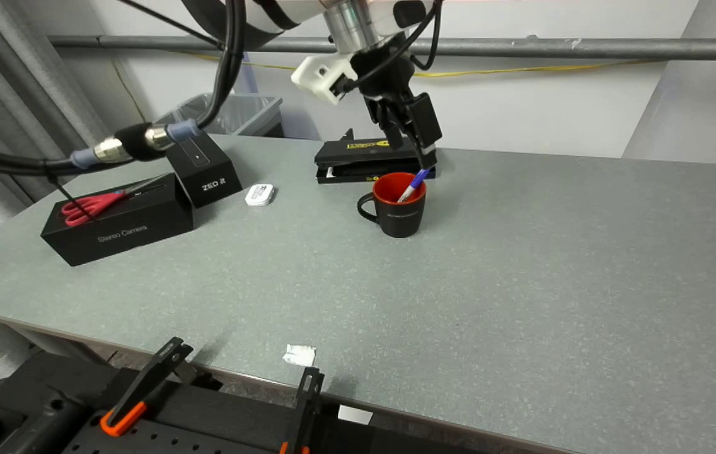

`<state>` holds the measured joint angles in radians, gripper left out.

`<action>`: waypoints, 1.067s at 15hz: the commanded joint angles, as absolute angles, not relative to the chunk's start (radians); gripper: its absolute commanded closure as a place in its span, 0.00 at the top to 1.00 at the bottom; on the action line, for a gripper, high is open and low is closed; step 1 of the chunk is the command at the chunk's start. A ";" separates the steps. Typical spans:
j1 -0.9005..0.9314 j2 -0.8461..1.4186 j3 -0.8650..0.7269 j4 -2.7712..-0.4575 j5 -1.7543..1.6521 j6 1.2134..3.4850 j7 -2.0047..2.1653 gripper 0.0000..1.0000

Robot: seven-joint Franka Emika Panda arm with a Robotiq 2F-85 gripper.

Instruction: Take the blue pen out of the black and red mug

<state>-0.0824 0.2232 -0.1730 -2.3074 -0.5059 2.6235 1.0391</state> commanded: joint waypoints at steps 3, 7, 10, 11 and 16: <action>-0.012 0.301 -0.254 -2.270 -0.560 2.734 1.144 1.00; 0.035 0.358 -0.316 -2.234 -0.584 2.776 1.208 1.00; 0.064 0.400 -0.351 -2.208 -0.574 2.783 1.233 1.00; 0.069 0.410 -0.356 -2.204 -0.563 2.787 1.233 1.00; 0.107 0.443 -0.394 -2.187 -0.560 2.794 1.259 0.57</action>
<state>0.0694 0.4054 -0.3544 -2.2141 -0.5443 2.7543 1.2128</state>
